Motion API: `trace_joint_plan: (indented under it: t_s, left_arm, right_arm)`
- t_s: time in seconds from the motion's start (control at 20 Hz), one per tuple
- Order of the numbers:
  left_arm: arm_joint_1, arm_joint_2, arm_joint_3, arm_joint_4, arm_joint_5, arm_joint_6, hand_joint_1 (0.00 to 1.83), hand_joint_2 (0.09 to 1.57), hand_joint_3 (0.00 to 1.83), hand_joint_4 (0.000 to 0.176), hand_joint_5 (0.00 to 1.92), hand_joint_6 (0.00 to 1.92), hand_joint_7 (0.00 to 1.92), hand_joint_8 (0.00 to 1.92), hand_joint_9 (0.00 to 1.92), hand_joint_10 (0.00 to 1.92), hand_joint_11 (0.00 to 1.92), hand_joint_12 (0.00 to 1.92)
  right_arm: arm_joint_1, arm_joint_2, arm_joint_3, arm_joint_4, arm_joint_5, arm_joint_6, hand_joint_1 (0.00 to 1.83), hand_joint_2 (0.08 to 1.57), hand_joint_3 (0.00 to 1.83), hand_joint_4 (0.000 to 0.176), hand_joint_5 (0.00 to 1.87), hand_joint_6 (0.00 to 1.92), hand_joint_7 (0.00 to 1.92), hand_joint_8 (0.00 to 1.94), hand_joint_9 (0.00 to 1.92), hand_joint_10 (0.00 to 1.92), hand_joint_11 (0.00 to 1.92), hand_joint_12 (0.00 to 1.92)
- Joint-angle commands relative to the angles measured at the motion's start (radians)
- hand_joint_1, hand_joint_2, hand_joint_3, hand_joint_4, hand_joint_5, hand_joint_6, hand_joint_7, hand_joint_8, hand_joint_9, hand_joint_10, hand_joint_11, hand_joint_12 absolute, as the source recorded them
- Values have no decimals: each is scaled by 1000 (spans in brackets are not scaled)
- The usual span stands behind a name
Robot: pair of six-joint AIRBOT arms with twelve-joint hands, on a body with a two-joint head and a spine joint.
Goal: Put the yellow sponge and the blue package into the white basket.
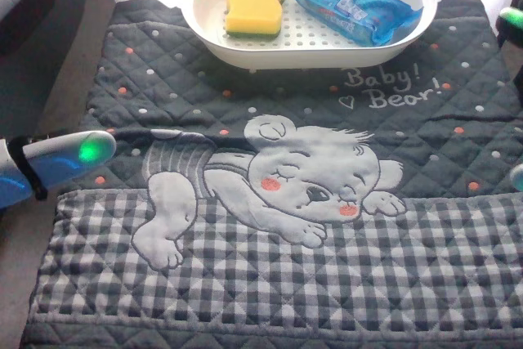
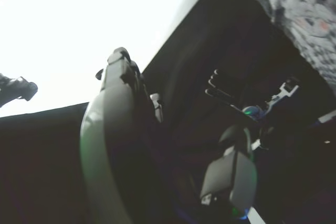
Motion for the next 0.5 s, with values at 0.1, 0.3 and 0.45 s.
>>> trace_joint_plan:
  t_s: [0.1,0.3,0.45]
  left_arm:
    - [22,1,-22,-10,-126,-3,571,1041,13,149,0,0,0,0,0,0,0,0]
    - [9,-2,-39,33,-127,2,11,1306,14,74,0,0,0,0,74,4,83,42]
    - [-100,4,-36,129,-127,58,55,1277,16,145,0,0,4,0,50,2,3,495]
  right_arm:
    - [-64,8,-29,23,120,27,471,944,0,176,9,0,36,3,46,6,13,6]
    - [-71,16,-38,-24,122,41,403,1035,20,158,16,5,27,7,90,1,124,9]
    - [9,66,-59,-122,122,-1,491,1204,12,107,331,11,215,6,225,6,203,37]
